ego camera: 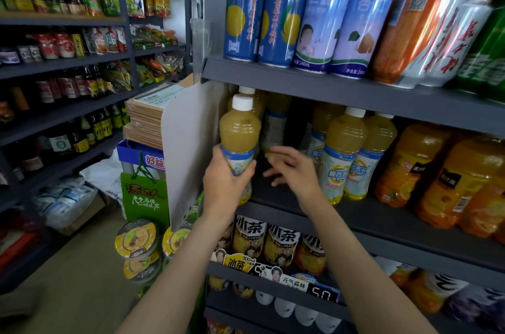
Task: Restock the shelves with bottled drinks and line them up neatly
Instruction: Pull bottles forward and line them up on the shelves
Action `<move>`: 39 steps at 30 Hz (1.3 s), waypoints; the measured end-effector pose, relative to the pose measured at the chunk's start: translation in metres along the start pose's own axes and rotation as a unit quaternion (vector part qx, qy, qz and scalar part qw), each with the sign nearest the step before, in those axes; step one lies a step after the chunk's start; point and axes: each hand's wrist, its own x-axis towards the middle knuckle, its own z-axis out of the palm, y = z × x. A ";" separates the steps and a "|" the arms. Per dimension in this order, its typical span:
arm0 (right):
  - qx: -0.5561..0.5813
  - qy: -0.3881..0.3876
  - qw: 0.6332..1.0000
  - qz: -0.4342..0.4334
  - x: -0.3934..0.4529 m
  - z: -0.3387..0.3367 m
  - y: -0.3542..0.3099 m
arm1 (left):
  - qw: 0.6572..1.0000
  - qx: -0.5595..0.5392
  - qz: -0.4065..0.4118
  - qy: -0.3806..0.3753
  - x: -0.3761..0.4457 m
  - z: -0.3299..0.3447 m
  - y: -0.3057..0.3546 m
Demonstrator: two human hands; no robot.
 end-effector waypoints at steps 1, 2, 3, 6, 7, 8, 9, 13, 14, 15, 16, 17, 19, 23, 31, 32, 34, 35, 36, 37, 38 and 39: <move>-0.014 0.060 0.998 0.004 0.011 0.000 0.003 | 1.000 0.000 -0.004 0.006 0.002 -0.003 -0.001; -0.042 0.108 0.993 0.008 0.023 0.003 0.006 | 1.000 0.000 -0.005 0.008 0.004 -0.004 -0.001; -0.071 0.141 0.987 0.014 0.034 0.007 0.009 | 1.000 0.002 -0.006 0.008 0.005 -0.004 -0.002; -0.122 0.191 0.972 0.055 0.067 0.024 0.017 | 1.000 0.008 -0.011 0.004 0.009 -0.004 -0.001; -0.135 0.208 0.966 0.080 0.077 0.029 0.019 | 1.000 0.007 -0.011 0.006 0.009 -0.004 -0.001; -0.154 0.224 0.957 0.102 0.085 0.032 0.022 | 1.000 0.002 -0.009 0.007 0.008 -0.004 -0.002; -0.177 0.234 0.949 0.116 0.091 0.034 0.024 | 1.000 -0.003 -0.006 0.008 0.008 -0.004 -0.005; -0.225 0.229 0.940 0.118 0.111 0.039 0.027 | 1.000 -0.018 0.006 0.002 0.010 -0.003 -0.011; -0.222 0.235 0.939 0.117 0.113 0.039 0.027 | 1.000 -0.019 0.010 -0.001 0.011 -0.002 -0.012; -0.216 0.240 0.939 0.118 0.112 0.038 0.027 | 1.000 -0.019 0.012 -0.004 0.012 -0.002 -0.012; -0.206 0.243 0.941 0.118 0.108 0.038 0.027 | 1.000 -0.019 0.012 -0.009 0.012 -0.002 -0.011; -0.197 0.239 0.944 0.113 0.102 0.036 0.029 | 1.000 -0.021 0.011 -0.014 0.012 -0.003 -0.010; -0.182 0.211 0.956 0.096 0.086 0.029 0.031 | 0.999 -0.028 0.003 -0.022 0.011 -0.006 -0.008; -0.146 0.143 0.976 0.079 0.067 0.009 0.031 | 0.999 -0.031 -0.004 -0.027 0.010 -0.008 -0.005; -0.209 0.196 0.956 0.055 0.059 0.026 0.040 | 0.999 -0.023 -0.002 -0.041 0.011 -0.010 -0.004; -0.227 0.208 0.949 0.063 0.059 0.027 0.040 | 0.999 -0.024 -0.002 -0.042 0.011 -0.010 -0.004; -0.261 0.227 0.936 0.066 0.061 0.029 0.040 | 0.999 -0.024 -0.005 -0.045 0.012 -0.009 -0.004; -0.270 0.231 0.932 0.066 0.063 0.030 0.039 | 0.999 -0.023 -0.006 -0.047 0.012 -0.009 -0.004; -0.271 0.230 0.932 0.072 0.066 0.031 0.038 | 0.998 -0.023 -0.007 -0.050 0.013 -0.009 -0.004; -0.271 0.227 0.932 0.081 0.070 0.031 0.036 | 0.998 -0.022 -0.008 -0.052 0.013 -0.009 -0.004; -0.270 0.224 0.931 0.096 0.073 0.031 0.034 | 0.998 -0.022 -0.010 -0.054 0.014 -0.009 -0.004; -0.271 0.222 0.931 0.107 0.078 0.030 0.032 | 0.998 -0.022 -0.015 -0.055 0.014 -0.010 -0.004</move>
